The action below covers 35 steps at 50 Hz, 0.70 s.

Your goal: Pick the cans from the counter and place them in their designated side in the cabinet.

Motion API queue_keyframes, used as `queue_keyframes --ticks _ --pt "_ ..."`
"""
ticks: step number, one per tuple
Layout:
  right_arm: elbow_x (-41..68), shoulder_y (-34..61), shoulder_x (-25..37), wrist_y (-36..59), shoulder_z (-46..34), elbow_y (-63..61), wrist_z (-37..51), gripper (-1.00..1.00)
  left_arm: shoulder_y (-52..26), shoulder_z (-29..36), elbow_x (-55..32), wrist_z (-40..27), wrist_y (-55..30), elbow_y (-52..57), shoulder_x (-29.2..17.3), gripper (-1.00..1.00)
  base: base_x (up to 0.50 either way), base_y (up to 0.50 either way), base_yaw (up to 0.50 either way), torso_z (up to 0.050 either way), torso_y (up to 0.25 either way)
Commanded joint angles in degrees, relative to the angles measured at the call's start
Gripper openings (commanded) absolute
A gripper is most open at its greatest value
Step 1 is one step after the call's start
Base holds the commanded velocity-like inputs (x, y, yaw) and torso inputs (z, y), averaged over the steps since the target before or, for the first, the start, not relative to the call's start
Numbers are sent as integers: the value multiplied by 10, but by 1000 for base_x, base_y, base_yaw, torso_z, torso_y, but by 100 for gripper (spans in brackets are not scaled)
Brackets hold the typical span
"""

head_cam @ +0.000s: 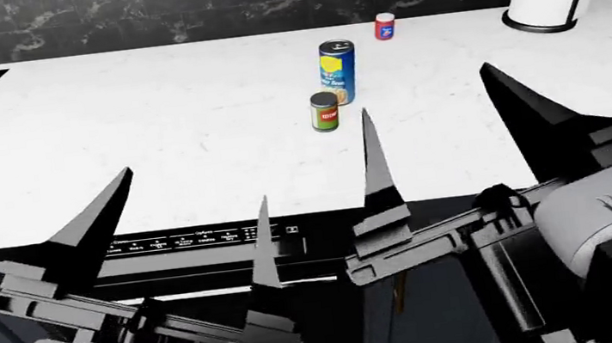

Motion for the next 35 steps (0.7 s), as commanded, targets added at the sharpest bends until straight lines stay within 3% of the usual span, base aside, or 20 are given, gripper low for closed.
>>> queue_keyframes --ticks 1,11,19,35 --pt "-92 302 119 -304 -598 -7 179 100 -126 266 41 -117 127 5 -57 100 0 0 0 0 0" --pt "-159 277 170 -322 -622 -7 179 100 -145 316 76 -118 150 6 -75 100 0 0 0 0 0" --pt "-186 271 157 -321 -638 -7 179 100 -161 342 82 -118 151 6 -77 100 0 0 0 0 0" --pt "-202 238 124 -304 -627 -7 179 100 -124 312 82 -118 135 6 -66 100 500 0 0 0 0"
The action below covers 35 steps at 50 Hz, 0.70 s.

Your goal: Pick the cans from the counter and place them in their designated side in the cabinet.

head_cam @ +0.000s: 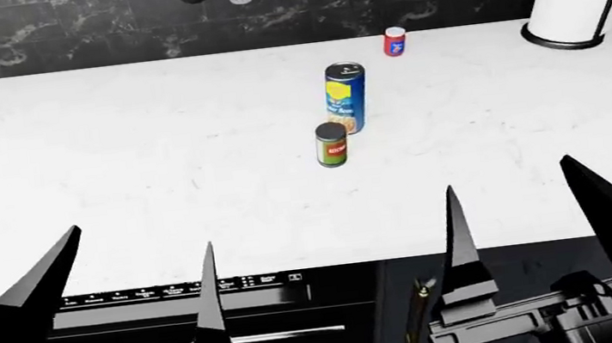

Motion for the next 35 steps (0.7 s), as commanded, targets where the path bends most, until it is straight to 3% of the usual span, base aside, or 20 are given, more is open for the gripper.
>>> queue_keyframes --ticks 1,32,35 --pt "-15 -11 -11 0 -11 0 5 100 11 -1 3 -3 -3 0 3 100 500 0 0 0 0" --pt "-12 -21 -23 6 -1 0 5 100 11 -5 -3 -3 -4 0 9 100 500 0 0 0 1" --pt "-15 -25 -22 5 2 0 5 100 16 -9 -4 -3 -6 0 10 100 0 0 0 0 4"
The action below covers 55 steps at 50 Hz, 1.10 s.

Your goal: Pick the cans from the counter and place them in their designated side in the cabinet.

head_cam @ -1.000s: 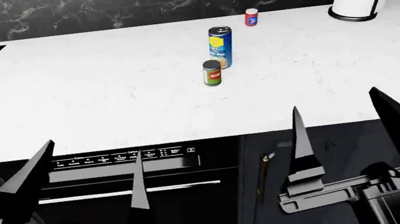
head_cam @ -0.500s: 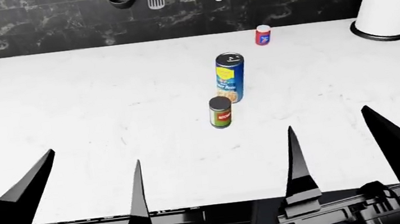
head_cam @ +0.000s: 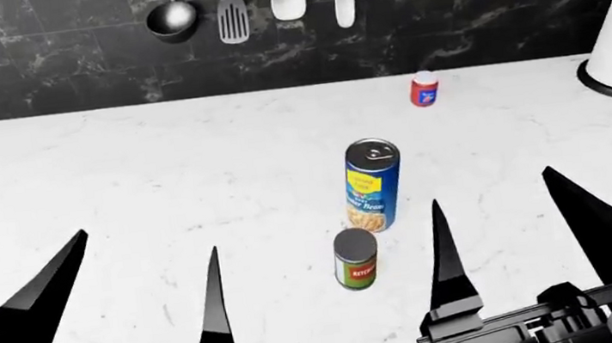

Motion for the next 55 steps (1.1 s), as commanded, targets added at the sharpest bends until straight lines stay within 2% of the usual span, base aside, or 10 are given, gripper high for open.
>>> queue_keyframes --ticks 1,8,14,20,28,36,40,47,55 --pt "-2 -8 0 0 7 -1 0 100 3 -4 -3 0 -1 1 2 100 0 0 0 0 0" --pt "-1 -11 -6 -5 3 -1 0 100 8 -3 2 0 0 1 1 100 1 0 0 0 0" --pt "2 -3 -12 -5 -6 -1 0 100 8 4 10 0 6 1 -4 100 500 0 0 0 0" --pt "-2 -6 -15 -9 -9 -1 0 100 6 6 11 0 8 1 -5 100 0 0 0 0 0" --pt "40 47 -98 -102 -111 0 -2 100 11 0 10 0 3 1 -1 100 0 0 0 0 0" --pt "150 46 -115 -225 -122 68 -162 100 3 6 6 0 3 1 3 100 0 0 0 0 0" --pt "182 36 -118 -258 -129 77 -215 100 -2 8 5 0 4 1 4 100 0 0 0 0 0" --pt "243 33 -109 -301 -142 90 -289 100 -11 14 1 0 5 1 6 100 0 0 0 0 0" --pt "265 27 -101 -314 -149 92 -319 100 -8 10 -1 0 1 1 10 100 0 0 0 0 1"
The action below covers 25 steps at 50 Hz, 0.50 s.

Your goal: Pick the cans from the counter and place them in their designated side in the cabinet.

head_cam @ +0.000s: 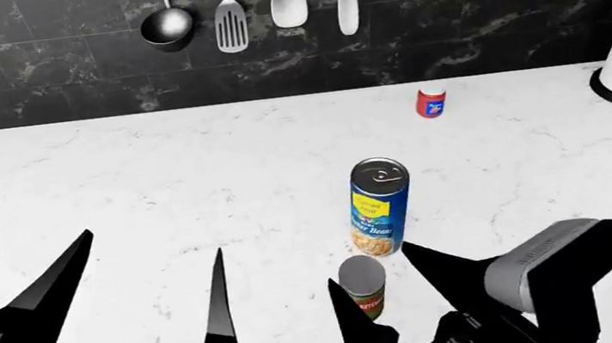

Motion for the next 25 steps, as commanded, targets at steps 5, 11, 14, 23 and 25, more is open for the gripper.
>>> queue_keyframes --ticks 5,11,14,23,25 --pt "73 -8 4 -53 -17 39 -87 100 -9 8 0 0 2 0 1 100 0 0 0 0 0" --pt "75 -15 -5 -48 -13 60 -81 100 -12 17 8 0 7 0 -2 100 0 0 0 0 0" --pt "86 -21 -9 -51 -12 76 -88 100 -11 18 11 0 7 0 -3 100 0 0 0 0 0" --pt "85 -38 -29 -42 -10 76 -83 100 -6 10 9 0 3 0 1 100 0 0 0 0 0" --pt "87 -40 -32 -41 -9 77 -84 100 -7 11 9 0 3 0 1 100 0 0 0 0 0"
